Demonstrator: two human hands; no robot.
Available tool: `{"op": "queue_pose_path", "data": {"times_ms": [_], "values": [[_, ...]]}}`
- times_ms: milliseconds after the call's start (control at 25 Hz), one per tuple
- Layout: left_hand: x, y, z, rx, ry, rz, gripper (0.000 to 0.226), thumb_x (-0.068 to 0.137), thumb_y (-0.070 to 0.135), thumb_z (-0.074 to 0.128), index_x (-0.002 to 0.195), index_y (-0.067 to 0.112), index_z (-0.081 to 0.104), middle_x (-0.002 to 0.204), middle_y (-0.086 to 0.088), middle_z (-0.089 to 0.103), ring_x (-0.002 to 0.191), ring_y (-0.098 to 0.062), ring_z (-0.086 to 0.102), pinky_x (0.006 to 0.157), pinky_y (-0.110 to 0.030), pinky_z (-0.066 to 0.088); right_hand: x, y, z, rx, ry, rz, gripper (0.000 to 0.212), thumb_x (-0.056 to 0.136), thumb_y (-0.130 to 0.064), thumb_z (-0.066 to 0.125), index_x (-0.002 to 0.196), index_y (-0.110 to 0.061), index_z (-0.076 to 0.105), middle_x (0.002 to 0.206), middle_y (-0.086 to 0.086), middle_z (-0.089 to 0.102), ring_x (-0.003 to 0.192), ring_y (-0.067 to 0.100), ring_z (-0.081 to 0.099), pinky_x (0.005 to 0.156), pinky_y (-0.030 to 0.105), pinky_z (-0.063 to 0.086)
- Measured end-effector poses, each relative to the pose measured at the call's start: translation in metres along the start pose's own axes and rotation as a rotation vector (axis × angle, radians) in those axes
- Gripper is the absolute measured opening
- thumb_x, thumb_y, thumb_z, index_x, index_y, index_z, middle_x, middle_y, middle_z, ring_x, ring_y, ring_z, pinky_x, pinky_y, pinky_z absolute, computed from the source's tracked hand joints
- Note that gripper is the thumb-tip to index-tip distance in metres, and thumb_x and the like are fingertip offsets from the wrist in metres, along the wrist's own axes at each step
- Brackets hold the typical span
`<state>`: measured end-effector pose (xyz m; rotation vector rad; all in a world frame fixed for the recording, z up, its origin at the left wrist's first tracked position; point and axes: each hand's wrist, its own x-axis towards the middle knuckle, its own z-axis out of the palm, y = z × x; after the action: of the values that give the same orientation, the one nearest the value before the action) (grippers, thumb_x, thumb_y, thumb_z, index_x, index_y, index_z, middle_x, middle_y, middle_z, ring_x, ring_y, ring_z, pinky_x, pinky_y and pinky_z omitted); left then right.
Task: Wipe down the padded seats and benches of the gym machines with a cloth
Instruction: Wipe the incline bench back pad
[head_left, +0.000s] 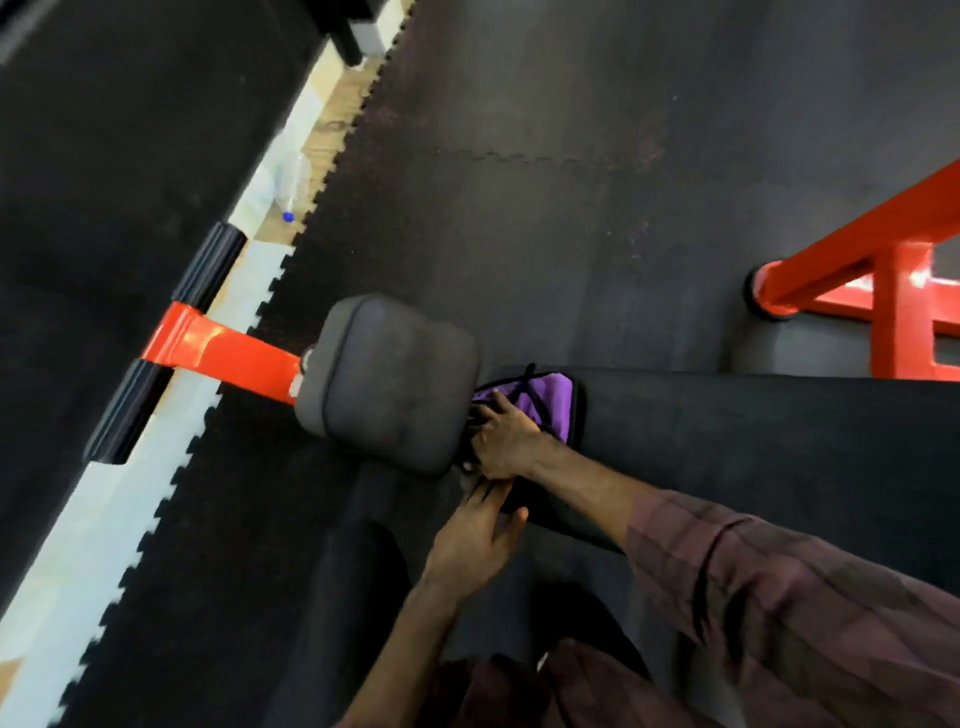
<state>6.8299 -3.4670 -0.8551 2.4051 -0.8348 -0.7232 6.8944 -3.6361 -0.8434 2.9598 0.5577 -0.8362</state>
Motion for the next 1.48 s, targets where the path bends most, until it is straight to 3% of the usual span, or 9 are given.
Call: {"op": "queue_pose_path", "data": {"times_ms": [200,280,360,440,560,680,960,1240,1480], "values": [[-0.03,-0.004,-0.086,0.215,-0.371,-0.087,0.069,0.1,0.061,0.045,0.161,0.029,0.04,0.161,-0.001,0.049,0.148,-0.023,0.047,0.117,-0.038,0.043,-0.021,0.003,-0.009,0.101,-0.121,-0.148,0.043,0.106,-0.048,0.047,0.147,-0.039,0.057,0.162,-0.013,0.043,0.16,0.021,0.015,0.119,0.079,0.0],[-0.027,0.0,-0.123,0.323,-0.352,-0.054,0.069,0.096,0.063,0.046,0.157,0.032,0.045,0.155,-0.002,0.055,0.141,-0.026,0.053,0.112,-0.042,0.048,-0.033,0.0,-0.008,0.185,-0.102,-0.208,0.038,0.105,-0.044,0.052,0.141,-0.038,0.061,0.158,-0.011,0.049,0.157,0.023,0.024,0.125,0.067,0.013],[-0.017,0.006,-0.159,0.322,-0.311,0.041,0.073,0.089,0.067,0.042,0.154,0.036,0.048,0.151,0.002,0.059,0.136,-0.025,0.057,0.109,-0.044,0.051,-0.047,0.005,-0.018,0.235,-0.019,-0.197,0.03,0.104,-0.039,0.055,0.132,-0.032,0.065,0.145,-0.004,0.06,0.143,0.027,0.046,0.113,0.053,0.04],[0.0,0.017,-0.197,0.305,-0.325,0.17,0.069,0.089,0.067,0.046,0.151,0.038,0.05,0.146,0.005,0.063,0.129,-0.02,0.063,0.106,-0.044,0.053,-0.065,0.013,-0.034,0.27,0.062,-0.031,0.026,0.106,-0.037,0.053,0.126,-0.024,0.064,0.132,0.002,0.064,0.123,0.03,0.058,0.098,0.05,0.049],[0.044,0.052,-0.242,0.336,-0.327,0.354,0.051,0.099,0.05,0.062,0.147,0.034,0.059,0.138,0.005,0.069,0.123,-0.018,0.066,0.104,-0.038,0.053,-0.11,0.03,-0.052,0.44,0.235,0.233,0.027,0.106,-0.037,0.054,0.128,-0.026,0.066,0.127,-0.001,0.067,0.114,0.024,0.061,0.099,0.047,0.048],[0.076,0.1,-0.278,0.44,-0.239,0.422,0.049,0.099,0.052,0.059,0.147,0.041,0.056,0.141,0.008,0.066,0.129,-0.021,0.062,0.105,-0.04,0.052,-0.157,0.037,-0.078,0.605,0.309,0.433,0.026,0.105,-0.035,0.056,0.126,-0.028,0.07,0.122,-0.005,0.07,0.112,0.017,0.065,0.099,0.041,0.05],[0.05,0.251,-0.338,0.606,-0.441,0.589,0.051,0.106,0.047,0.051,0.155,0.036,0.047,0.162,0.013,0.04,0.15,-0.018,0.037,0.116,-0.049,0.043,-0.303,-0.008,-0.173,0.819,0.415,0.851,0.036,0.104,-0.049,0.046,0.12,-0.025,0.065,0.126,0.001,0.067,0.119,0.028,0.063,0.097,0.048,0.052],[-0.026,0.428,-0.381,0.712,-0.643,0.796,0.05,0.103,0.054,0.051,0.15,0.04,0.051,0.147,0.011,0.054,0.139,-0.017,0.048,0.109,-0.049,0.048,-0.543,-0.118,-0.274,1.024,0.542,1.293,0.024,0.109,-0.031,0.053,0.113,-0.011,0.067,0.118,0.008,0.069,0.111,0.025,0.064,0.086,0.025,0.039],[-0.137,0.573,-0.335,0.821,-0.746,1.109,0.055,0.099,0.053,0.057,0.15,0.033,0.054,0.148,0.0,0.059,0.137,-0.023,0.056,0.112,-0.044,0.047,-0.693,-0.268,-0.296,1.026,0.644,1.674,0.024,0.109,-0.03,0.054,0.109,-0.008,0.065,0.119,0.013,0.068,0.113,0.032,0.062,0.088,0.037,0.041]]}}
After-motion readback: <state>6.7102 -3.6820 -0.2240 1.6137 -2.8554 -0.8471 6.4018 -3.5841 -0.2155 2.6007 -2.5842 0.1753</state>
